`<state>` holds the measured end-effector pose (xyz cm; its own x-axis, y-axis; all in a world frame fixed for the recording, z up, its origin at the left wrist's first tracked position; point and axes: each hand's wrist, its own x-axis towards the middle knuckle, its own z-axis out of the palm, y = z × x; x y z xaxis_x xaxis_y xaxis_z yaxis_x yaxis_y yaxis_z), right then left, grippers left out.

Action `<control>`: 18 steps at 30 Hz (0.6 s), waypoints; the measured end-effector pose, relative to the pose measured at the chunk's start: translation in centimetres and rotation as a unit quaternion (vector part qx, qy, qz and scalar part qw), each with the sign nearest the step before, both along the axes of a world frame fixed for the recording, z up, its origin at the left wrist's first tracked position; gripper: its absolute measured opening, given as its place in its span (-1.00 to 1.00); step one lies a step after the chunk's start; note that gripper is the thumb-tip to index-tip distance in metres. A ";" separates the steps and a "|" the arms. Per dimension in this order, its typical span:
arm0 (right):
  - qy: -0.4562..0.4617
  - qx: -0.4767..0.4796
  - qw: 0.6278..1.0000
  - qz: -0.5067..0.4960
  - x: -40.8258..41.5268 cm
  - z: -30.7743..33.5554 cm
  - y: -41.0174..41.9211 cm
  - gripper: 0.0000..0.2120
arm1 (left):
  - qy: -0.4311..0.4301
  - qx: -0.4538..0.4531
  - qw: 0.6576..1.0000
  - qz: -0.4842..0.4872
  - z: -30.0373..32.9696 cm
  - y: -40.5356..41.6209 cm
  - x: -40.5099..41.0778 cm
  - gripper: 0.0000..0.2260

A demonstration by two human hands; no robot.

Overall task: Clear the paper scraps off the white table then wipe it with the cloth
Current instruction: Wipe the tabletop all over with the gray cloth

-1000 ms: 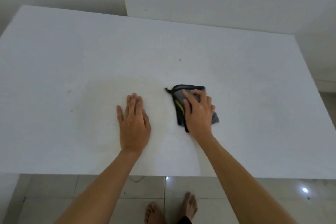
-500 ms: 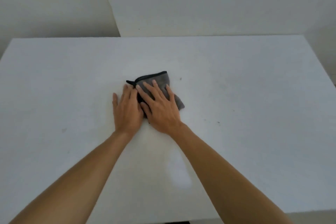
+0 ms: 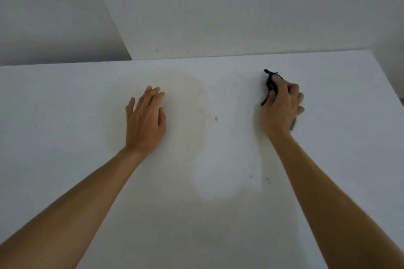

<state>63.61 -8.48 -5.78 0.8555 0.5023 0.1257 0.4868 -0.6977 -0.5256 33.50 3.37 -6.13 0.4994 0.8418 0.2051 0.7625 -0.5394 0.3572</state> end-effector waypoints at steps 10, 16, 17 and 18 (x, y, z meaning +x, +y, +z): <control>-0.115 -0.107 0.905 0.396 -9.2 -3.0 9.6 -0.52 | -0.012 -0.027 0.999 0.025 -0.6 2.5 5.3 -0.61; -0.077 -0.139 0.956 0.247 5.9 -2.2 6.4 -0.52 | 0.014 -0.038 0.996 -0.082 -1.6 1.4 11.4 -0.56; -0.065 -0.142 0.966 0.208 7.7 -2.2 5.5 -0.53 | 0.017 -0.050 0.995 -0.082 -1.8 1.2 12.2 -0.53; -0.050 -0.141 0.975 0.165 9.4 -2.0 4.6 -0.53 | 0.020 -0.059 0.995 -0.078 -2.1 1.0 12.9 -0.50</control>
<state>73.06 -3.85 -7.81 0.6316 0.7751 0.0172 0.7484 -0.6037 -0.2746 46.40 4.41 -8.22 0.6315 0.7704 0.0875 0.6875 -0.6085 0.3964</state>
